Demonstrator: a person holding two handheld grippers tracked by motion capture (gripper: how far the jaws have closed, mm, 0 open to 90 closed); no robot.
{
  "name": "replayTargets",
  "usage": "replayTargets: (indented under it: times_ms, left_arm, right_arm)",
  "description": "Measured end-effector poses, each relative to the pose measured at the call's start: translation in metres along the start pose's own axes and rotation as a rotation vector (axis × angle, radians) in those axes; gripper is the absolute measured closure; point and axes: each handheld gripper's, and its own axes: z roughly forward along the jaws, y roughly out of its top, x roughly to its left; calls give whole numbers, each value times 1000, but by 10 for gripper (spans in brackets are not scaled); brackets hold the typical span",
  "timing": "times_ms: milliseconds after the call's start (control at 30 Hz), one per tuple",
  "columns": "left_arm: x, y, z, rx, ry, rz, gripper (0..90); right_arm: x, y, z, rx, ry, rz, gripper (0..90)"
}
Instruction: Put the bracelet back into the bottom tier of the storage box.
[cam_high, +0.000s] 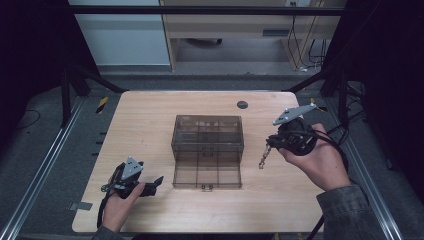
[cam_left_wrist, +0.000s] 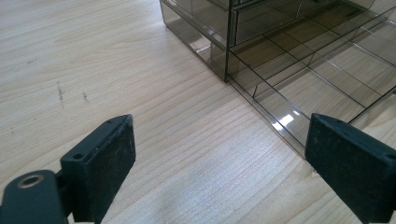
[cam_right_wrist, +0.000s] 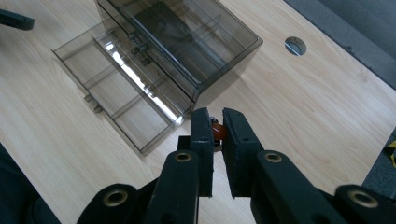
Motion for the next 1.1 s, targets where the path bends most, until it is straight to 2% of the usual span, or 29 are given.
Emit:
replayTargets:
  times_ms: [567,933,1100]
  left_arm:
    - [0,0,0,3,2,-1,84]
    - [0,0,0,2,6,-3,84]
    - [0,0,0,1,5,-4,84]
  right_arm:
    - [26,26,1,-41,43,-51,837]
    - [46,42,12,-68,66,-89,837]
    - [55,48,18,-63,76,-106,837]
